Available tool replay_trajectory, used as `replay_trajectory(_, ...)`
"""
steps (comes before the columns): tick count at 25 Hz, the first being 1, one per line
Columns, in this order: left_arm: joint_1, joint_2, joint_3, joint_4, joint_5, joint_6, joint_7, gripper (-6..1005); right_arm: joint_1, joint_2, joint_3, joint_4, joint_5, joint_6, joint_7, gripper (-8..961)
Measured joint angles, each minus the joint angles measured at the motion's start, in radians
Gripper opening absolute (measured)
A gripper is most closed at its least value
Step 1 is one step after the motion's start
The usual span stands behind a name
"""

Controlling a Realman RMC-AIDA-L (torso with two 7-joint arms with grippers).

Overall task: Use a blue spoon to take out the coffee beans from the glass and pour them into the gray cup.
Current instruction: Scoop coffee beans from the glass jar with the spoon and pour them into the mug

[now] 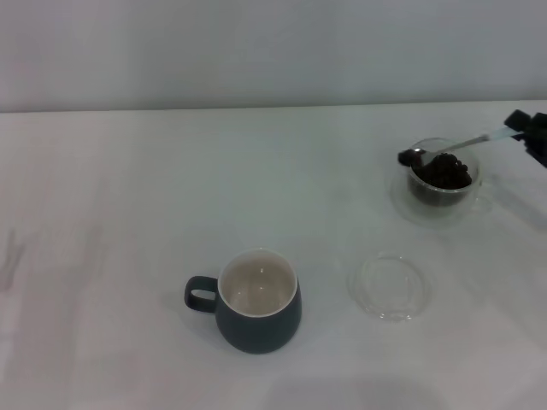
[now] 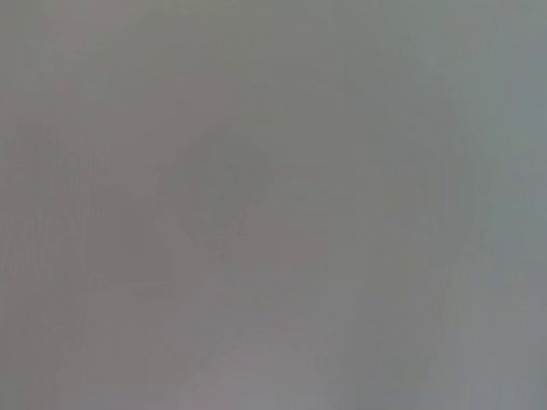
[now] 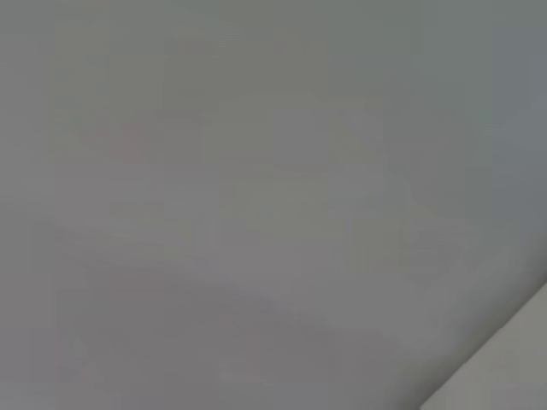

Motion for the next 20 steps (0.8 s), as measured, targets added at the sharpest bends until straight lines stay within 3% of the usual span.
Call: replay_trajectory(20,0.003,-0.003,0.000,0.000,0.000,-0.004,0.006,887,0.107,0.051,-0.219,0.010,0.001,-0.109,0.017,148)
